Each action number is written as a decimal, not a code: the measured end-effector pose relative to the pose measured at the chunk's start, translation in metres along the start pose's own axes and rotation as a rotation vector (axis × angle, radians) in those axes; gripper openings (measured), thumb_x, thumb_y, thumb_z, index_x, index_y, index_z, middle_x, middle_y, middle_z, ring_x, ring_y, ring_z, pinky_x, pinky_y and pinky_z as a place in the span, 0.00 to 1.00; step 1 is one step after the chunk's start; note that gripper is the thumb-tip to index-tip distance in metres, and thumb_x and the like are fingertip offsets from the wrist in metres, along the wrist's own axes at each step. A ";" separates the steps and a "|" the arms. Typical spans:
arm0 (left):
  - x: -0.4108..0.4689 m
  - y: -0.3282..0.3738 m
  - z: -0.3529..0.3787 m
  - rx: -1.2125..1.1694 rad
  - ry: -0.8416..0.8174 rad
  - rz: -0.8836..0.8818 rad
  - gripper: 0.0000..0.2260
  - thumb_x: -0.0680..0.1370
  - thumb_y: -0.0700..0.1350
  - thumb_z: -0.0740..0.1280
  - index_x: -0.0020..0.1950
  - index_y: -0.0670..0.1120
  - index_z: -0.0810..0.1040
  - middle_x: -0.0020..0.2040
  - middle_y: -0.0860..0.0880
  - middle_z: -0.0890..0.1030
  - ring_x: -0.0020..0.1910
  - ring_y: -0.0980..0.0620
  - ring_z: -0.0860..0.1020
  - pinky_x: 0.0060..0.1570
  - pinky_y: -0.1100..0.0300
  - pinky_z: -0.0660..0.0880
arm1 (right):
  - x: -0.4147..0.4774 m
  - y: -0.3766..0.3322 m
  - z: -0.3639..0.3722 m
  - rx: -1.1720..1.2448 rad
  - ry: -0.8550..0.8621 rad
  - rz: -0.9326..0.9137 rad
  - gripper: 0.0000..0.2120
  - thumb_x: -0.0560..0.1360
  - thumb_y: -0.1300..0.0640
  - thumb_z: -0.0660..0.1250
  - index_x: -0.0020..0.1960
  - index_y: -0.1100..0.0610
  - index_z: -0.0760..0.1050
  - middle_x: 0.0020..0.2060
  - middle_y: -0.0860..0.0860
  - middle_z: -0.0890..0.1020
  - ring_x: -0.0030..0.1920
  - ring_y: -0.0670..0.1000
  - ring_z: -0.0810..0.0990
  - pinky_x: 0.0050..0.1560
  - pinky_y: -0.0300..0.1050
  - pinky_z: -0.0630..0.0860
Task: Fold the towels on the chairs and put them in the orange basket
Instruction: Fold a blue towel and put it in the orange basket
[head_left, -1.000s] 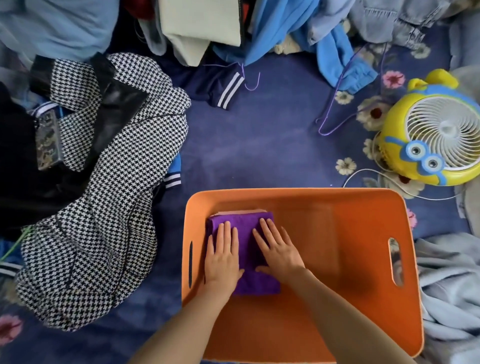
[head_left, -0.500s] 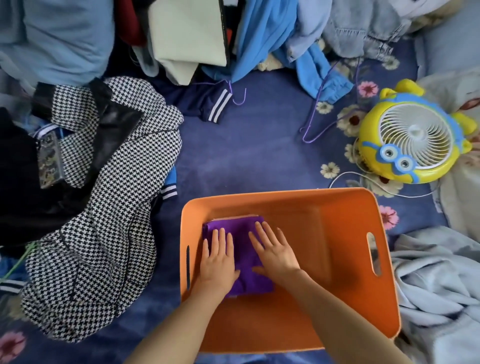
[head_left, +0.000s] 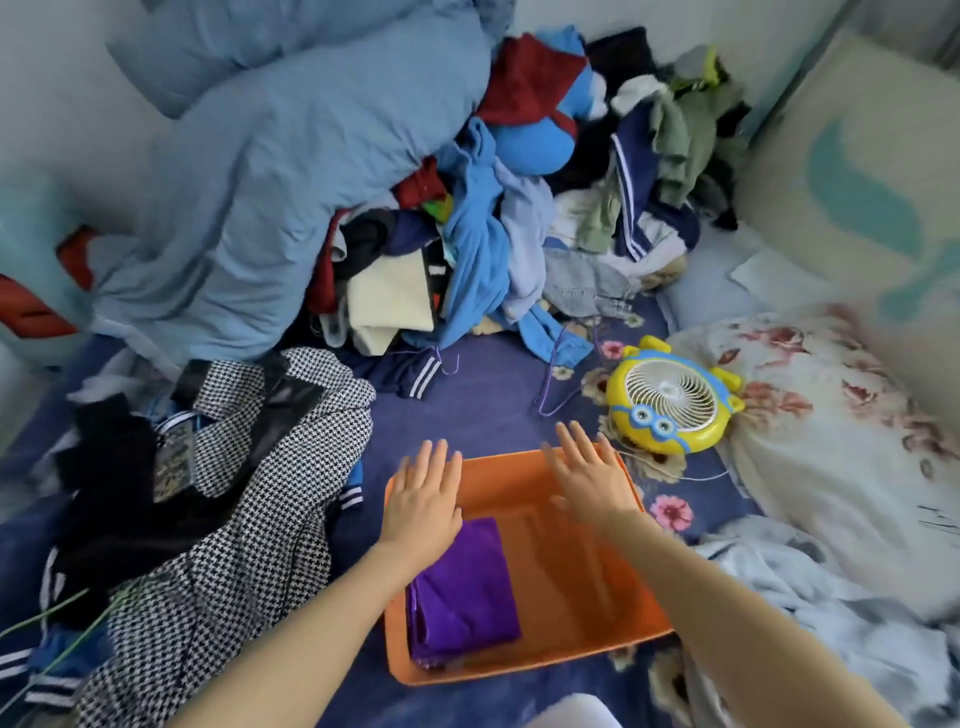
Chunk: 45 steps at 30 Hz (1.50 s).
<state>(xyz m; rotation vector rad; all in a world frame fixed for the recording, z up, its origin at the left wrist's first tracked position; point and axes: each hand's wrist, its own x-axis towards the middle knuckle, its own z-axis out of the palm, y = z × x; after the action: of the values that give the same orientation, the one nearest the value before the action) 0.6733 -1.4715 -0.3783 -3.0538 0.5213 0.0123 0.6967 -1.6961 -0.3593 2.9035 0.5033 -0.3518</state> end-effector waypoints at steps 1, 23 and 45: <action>0.004 -0.003 -0.017 0.021 0.044 0.008 0.36 0.52 0.51 0.81 0.58 0.40 0.80 0.59 0.39 0.79 0.58 0.40 0.78 0.51 0.43 0.76 | -0.003 0.005 -0.015 -0.032 0.031 0.021 0.32 0.78 0.49 0.58 0.76 0.55 0.48 0.76 0.58 0.44 0.76 0.58 0.41 0.73 0.58 0.43; 0.067 0.008 -0.277 0.094 0.848 0.263 0.29 0.60 0.46 0.79 0.58 0.37 0.79 0.60 0.36 0.77 0.56 0.36 0.78 0.47 0.43 0.77 | -0.174 0.113 -0.258 -0.369 0.884 0.468 0.38 0.51 0.51 0.82 0.57 0.57 0.70 0.48 0.62 0.80 0.50 0.62 0.81 0.50 0.59 0.76; -0.055 0.467 -0.273 -0.233 0.833 0.946 0.32 0.57 0.50 0.79 0.58 0.41 0.77 0.58 0.38 0.79 0.57 0.40 0.76 0.47 0.48 0.77 | -0.612 0.200 -0.077 -0.565 0.611 1.000 0.40 0.52 0.45 0.81 0.58 0.54 0.67 0.50 0.59 0.81 0.54 0.58 0.71 0.49 0.56 0.77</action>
<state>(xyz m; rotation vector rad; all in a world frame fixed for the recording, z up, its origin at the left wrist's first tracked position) 0.4665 -1.9051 -0.1246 -2.5188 2.0217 -1.2318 0.2222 -2.0547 -0.1006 2.2602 -0.6884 0.6999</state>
